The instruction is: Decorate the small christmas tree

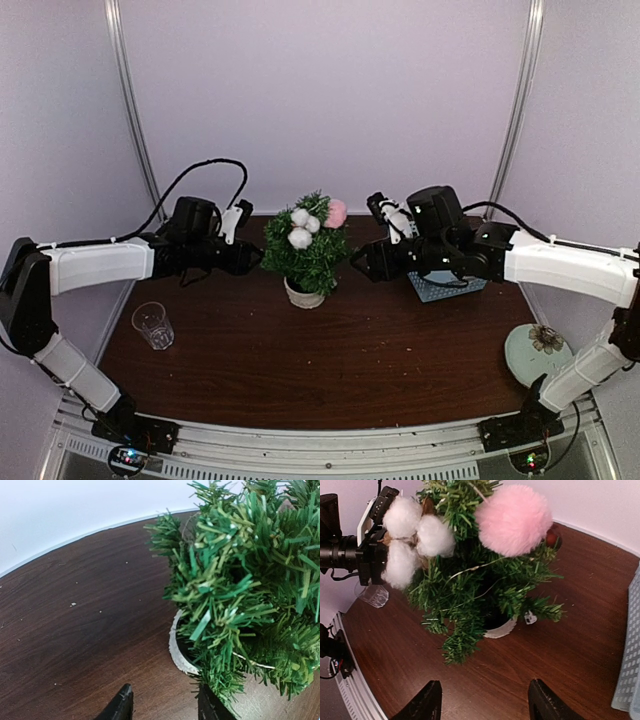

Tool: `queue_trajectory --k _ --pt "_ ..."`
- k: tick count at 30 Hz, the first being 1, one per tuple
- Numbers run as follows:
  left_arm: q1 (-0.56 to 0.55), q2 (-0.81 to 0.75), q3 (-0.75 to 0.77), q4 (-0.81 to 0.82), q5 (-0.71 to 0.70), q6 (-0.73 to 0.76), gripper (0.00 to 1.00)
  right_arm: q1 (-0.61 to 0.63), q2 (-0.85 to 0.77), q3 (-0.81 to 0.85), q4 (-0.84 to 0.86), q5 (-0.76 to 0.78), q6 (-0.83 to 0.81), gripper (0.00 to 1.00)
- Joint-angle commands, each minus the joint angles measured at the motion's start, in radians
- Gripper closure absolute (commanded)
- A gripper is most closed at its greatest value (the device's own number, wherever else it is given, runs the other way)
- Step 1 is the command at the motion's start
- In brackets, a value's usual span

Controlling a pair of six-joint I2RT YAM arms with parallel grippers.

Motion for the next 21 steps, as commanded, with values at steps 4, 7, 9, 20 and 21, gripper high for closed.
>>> queue_trajectory --k 4,7,9,20,21 --pt "-0.013 -0.005 0.010 0.050 0.013 0.003 0.57 0.050 0.092 -0.077 0.258 -0.117 0.172 0.40" --pt "-0.015 -0.008 0.003 0.051 0.008 0.001 0.58 0.059 0.135 -0.074 0.295 -0.115 0.190 0.40" --pt "-0.015 -0.014 -0.001 0.051 0.008 -0.002 0.58 0.059 0.161 -0.063 0.289 -0.080 0.191 0.40" --pt "-0.024 -0.053 -0.024 0.049 0.001 0.003 0.58 0.052 0.221 -0.041 0.265 0.006 0.188 0.76" --pt "-0.024 -0.056 -0.024 0.036 -0.001 0.006 0.59 0.047 0.220 -0.046 0.274 0.008 0.189 0.80"
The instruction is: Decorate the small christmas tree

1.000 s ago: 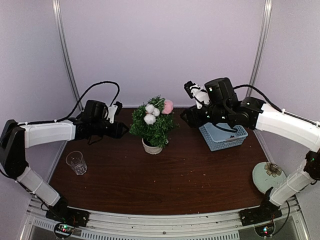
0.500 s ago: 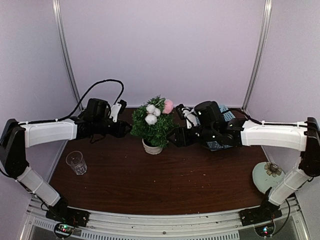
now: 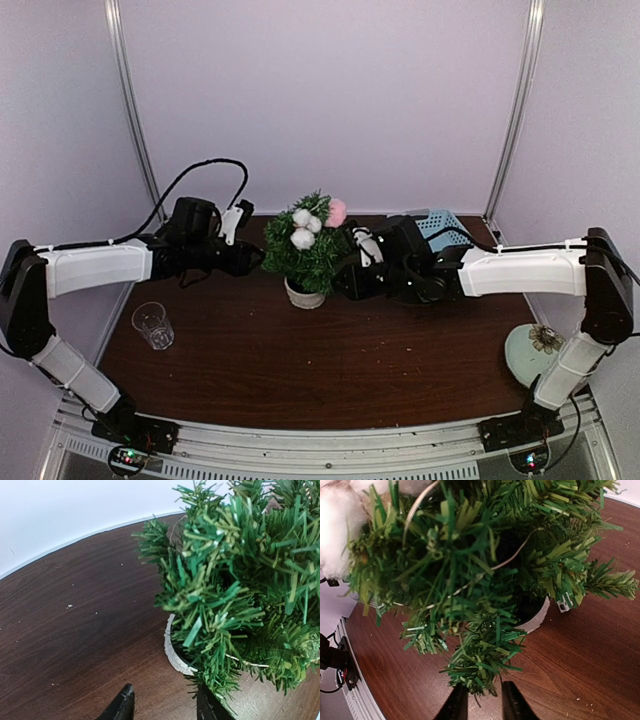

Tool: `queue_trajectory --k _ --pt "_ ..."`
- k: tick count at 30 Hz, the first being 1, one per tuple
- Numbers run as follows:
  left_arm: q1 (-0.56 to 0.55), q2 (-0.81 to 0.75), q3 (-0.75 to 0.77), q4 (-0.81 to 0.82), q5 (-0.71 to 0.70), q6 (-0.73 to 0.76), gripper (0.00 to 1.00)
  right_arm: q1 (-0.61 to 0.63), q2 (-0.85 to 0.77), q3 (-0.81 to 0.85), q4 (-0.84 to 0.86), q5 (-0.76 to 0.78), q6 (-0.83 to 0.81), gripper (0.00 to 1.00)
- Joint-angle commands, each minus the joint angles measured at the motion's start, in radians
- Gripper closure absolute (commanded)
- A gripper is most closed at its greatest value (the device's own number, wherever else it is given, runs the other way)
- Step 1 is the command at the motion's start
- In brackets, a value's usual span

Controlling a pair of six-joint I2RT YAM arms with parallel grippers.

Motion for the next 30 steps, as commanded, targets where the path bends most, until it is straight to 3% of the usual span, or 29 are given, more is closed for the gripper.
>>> queue_trajectory --k 1,7,20,30 --pt "-0.006 -0.044 -0.015 0.021 -0.008 0.007 0.59 -0.016 0.009 0.015 0.035 0.044 0.011 0.84" --pt "-0.006 -0.066 -0.016 0.002 -0.024 0.015 0.59 -0.038 0.012 0.024 0.036 0.041 -0.004 1.00" --pt "-0.006 -0.088 -0.026 -0.009 -0.054 0.018 0.58 -0.142 0.015 0.047 -0.016 0.034 -0.089 1.00" --pt "-0.006 -0.084 -0.025 -0.010 -0.058 0.016 0.58 -0.257 0.081 0.111 0.047 -0.135 -0.118 0.97"
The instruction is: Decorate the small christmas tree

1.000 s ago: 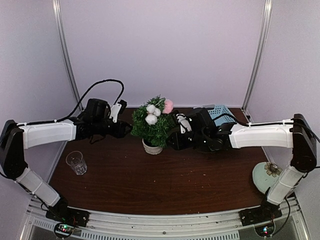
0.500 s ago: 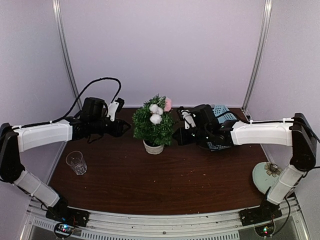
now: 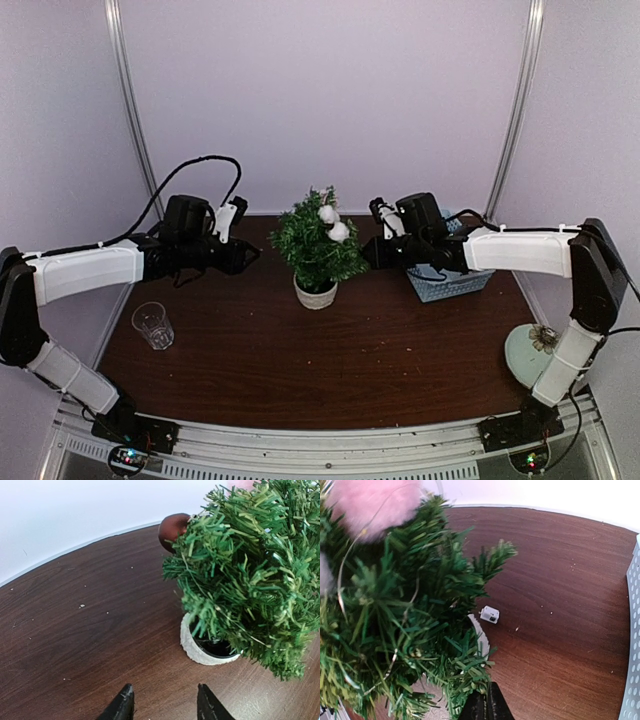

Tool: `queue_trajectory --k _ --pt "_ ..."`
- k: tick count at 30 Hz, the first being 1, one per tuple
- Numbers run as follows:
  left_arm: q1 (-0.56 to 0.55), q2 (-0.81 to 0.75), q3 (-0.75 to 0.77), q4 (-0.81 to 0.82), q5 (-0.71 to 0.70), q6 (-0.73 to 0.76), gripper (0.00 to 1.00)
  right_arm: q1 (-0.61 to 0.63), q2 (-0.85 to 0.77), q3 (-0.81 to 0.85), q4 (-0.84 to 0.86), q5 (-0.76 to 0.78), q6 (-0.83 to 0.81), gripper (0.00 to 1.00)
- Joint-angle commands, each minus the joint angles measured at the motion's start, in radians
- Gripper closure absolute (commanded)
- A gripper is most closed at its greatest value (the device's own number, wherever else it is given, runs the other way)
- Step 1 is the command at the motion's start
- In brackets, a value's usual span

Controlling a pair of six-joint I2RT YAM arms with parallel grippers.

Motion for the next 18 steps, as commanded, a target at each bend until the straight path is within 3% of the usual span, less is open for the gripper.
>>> queue_trajectory --k 1,5,9,11,14,18 --pt "-0.006 -0.019 -0.012 0.024 -0.014 0.013 0.58 -0.043 0.026 0.055 0.044 -0.094 -0.022 0.95" --pt "-0.006 -0.020 -0.009 0.022 -0.017 0.014 0.58 -0.077 0.012 0.076 -0.020 -0.120 -0.050 0.83" --pt "-0.006 -0.015 -0.004 0.016 -0.016 0.015 0.58 -0.137 -0.066 0.083 -0.153 -0.090 -0.118 0.49" --pt "-0.005 -0.013 0.002 0.013 -0.015 0.015 0.57 -0.185 -0.107 0.096 -0.238 -0.053 -0.161 0.40" --pt "-0.005 -0.012 0.004 0.016 -0.009 0.014 0.57 -0.277 -0.113 0.166 -0.430 0.034 -0.247 0.32" --pt "-0.005 -0.008 -0.001 0.034 0.007 0.005 0.57 -0.397 -0.022 0.281 -0.655 0.087 -0.343 0.33"
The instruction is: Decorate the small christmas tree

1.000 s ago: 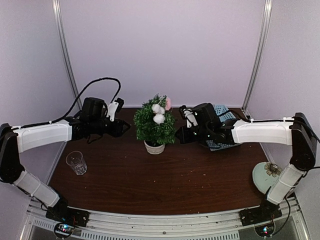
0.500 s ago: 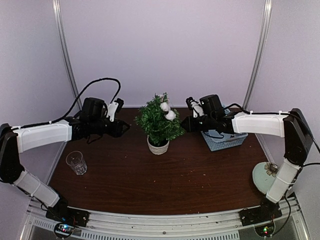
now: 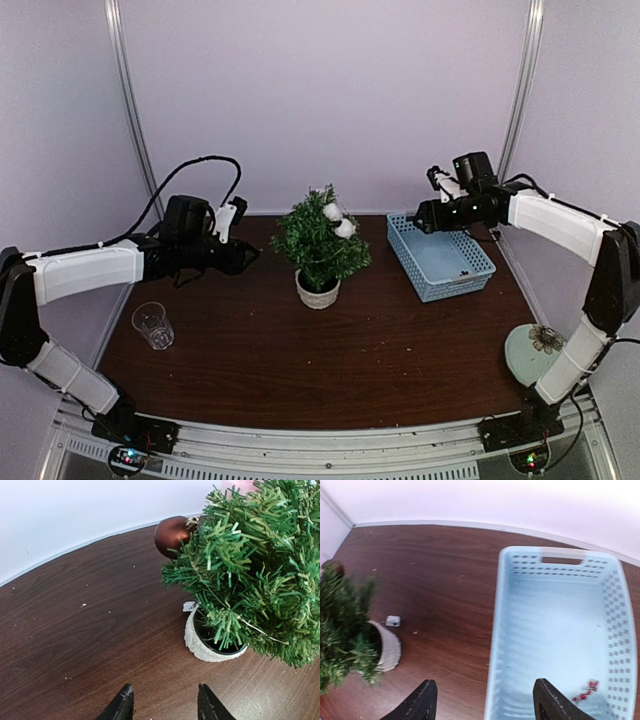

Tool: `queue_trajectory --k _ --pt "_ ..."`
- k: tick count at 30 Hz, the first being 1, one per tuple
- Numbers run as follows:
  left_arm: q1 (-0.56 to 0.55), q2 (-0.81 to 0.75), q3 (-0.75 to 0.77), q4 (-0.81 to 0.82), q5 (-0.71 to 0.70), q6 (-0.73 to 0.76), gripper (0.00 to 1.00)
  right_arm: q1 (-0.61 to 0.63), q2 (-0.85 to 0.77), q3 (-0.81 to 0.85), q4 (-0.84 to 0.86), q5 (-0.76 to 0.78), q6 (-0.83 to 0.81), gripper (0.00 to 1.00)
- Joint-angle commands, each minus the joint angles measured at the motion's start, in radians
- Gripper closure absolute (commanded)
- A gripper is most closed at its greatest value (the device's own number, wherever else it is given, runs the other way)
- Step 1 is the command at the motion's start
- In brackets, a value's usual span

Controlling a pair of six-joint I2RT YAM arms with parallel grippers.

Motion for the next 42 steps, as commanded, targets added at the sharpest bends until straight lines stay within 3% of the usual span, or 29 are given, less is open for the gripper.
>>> queue_trajectory --k 1,8,15,23,33,42 --pt "-0.005 -0.005 -0.001 0.040 0.020 0.000 0.57 -0.113 0.079 0.113 -0.287 0.103 -0.126 0.35" --pt "-0.005 0.007 0.005 0.040 0.028 -0.006 0.57 -0.139 0.300 0.302 -0.468 0.255 -0.188 0.40" --pt "-0.006 0.001 -0.003 0.045 0.017 -0.003 0.57 -0.143 0.415 0.323 -0.528 0.383 -0.213 0.46" --pt "-0.006 0.009 0.008 0.055 0.017 -0.001 0.57 -0.145 0.472 0.287 -0.522 0.417 -0.206 0.50" --pt "-0.006 -0.012 0.005 0.074 -0.008 0.001 0.57 -0.182 0.547 0.314 -0.529 0.233 -0.179 0.51" --pt "-0.005 -0.017 0.007 0.074 -0.016 0.007 0.57 -0.193 0.560 0.319 -0.380 -0.063 -0.204 0.59"
